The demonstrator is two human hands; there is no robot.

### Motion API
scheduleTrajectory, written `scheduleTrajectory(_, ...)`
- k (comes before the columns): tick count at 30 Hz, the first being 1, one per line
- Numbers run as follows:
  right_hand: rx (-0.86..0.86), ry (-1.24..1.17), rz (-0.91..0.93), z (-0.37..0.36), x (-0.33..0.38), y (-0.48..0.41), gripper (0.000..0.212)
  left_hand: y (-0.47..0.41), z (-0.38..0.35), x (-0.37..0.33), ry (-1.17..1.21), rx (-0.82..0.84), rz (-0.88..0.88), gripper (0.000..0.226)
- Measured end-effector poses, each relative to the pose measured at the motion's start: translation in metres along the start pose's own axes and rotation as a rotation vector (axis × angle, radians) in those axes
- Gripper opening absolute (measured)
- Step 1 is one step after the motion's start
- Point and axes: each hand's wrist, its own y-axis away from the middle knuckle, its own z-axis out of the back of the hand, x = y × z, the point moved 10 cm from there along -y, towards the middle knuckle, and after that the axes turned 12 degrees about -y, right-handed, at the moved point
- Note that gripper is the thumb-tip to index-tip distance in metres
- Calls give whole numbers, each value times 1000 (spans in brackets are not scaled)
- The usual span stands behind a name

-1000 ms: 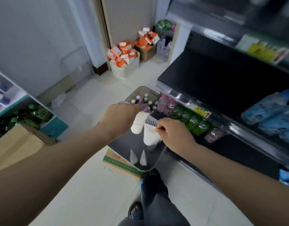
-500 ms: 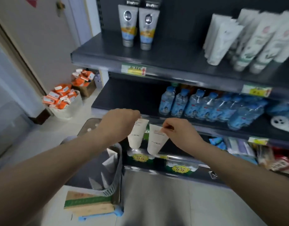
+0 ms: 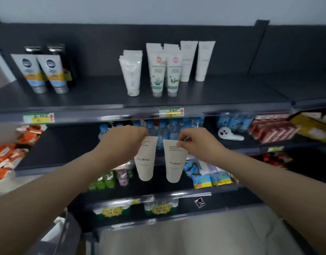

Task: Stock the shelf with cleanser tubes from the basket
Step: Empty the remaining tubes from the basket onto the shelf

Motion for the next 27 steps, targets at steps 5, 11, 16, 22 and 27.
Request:
scheduleTrajectory(5,-46,22,59,78,-23,11,10,-52,48,-53,75,-77,-19,21)
scheduleTrajectory(11,-117,-9,116,155,-32,6,8,-102,103,-79,118,-150,-9,22)
scheduleTrajectory(16,-164,-36,135,207,-31,-17,5,-141,141,-85,112,-203,-34,23)
scheduleTrajectory(22,-213,-9,180,258,-20,-64,9,-195,176,-68,113,-258,4,25)
scheduleTrajectory(27,-252,-135,171,295,-26,-115,9,-248,192,-52,156,-292,-29,23)
